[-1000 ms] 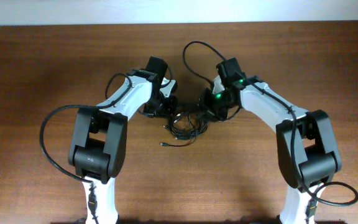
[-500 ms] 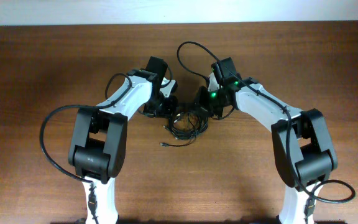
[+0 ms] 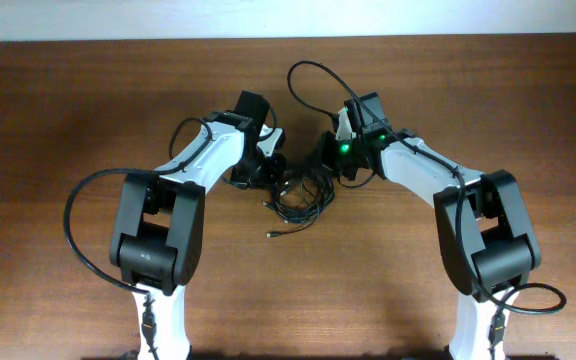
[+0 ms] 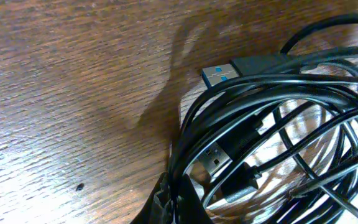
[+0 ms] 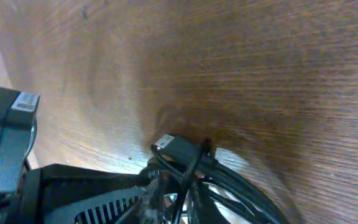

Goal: Untangle cables

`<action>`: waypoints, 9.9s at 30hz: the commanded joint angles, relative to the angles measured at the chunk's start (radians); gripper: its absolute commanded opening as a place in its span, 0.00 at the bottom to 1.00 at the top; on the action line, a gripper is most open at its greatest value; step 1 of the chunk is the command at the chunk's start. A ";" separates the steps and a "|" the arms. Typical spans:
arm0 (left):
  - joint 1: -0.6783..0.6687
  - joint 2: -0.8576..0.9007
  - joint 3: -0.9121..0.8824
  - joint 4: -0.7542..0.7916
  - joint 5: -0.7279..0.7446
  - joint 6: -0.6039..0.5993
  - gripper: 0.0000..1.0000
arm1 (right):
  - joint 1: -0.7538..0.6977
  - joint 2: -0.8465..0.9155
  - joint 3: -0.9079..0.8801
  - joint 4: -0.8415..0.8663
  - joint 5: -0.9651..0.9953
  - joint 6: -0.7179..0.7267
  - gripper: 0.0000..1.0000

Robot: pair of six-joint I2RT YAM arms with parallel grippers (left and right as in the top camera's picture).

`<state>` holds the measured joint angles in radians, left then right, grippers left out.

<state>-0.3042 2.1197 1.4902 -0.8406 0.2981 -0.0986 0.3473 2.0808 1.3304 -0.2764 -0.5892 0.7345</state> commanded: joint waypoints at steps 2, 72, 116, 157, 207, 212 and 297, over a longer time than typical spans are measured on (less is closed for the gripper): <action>0.006 0.008 -0.001 0.002 -0.007 -0.006 0.00 | 0.001 0.011 -0.010 0.004 0.014 -0.019 0.27; 0.277 -0.375 -0.131 -0.204 0.125 -0.097 0.00 | -0.401 -0.553 -0.010 0.274 -0.719 -0.245 0.04; 0.183 -0.375 -0.278 -0.021 0.763 0.119 0.00 | -0.072 -0.799 0.020 -0.276 0.398 -0.521 0.04; 0.312 -0.375 -0.278 -0.035 0.663 0.002 0.00 | -0.362 -0.314 0.014 -0.797 0.829 -0.390 0.04; -0.054 -0.368 -0.278 0.229 0.007 -0.367 0.60 | -0.360 -0.311 -0.003 -0.782 0.345 -0.630 0.04; -0.181 -0.335 -0.279 0.309 -0.059 -0.459 0.57 | -0.360 -0.311 -0.053 -0.761 0.331 -0.631 0.04; 0.072 -0.258 -0.016 -0.046 0.044 -0.072 0.56 | -0.209 -0.311 -0.388 -0.180 -0.500 -0.698 0.29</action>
<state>-0.2192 1.8168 1.4700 -0.8925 0.3923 -0.1799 0.1272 1.7668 0.9459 -0.4595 -1.0679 0.0177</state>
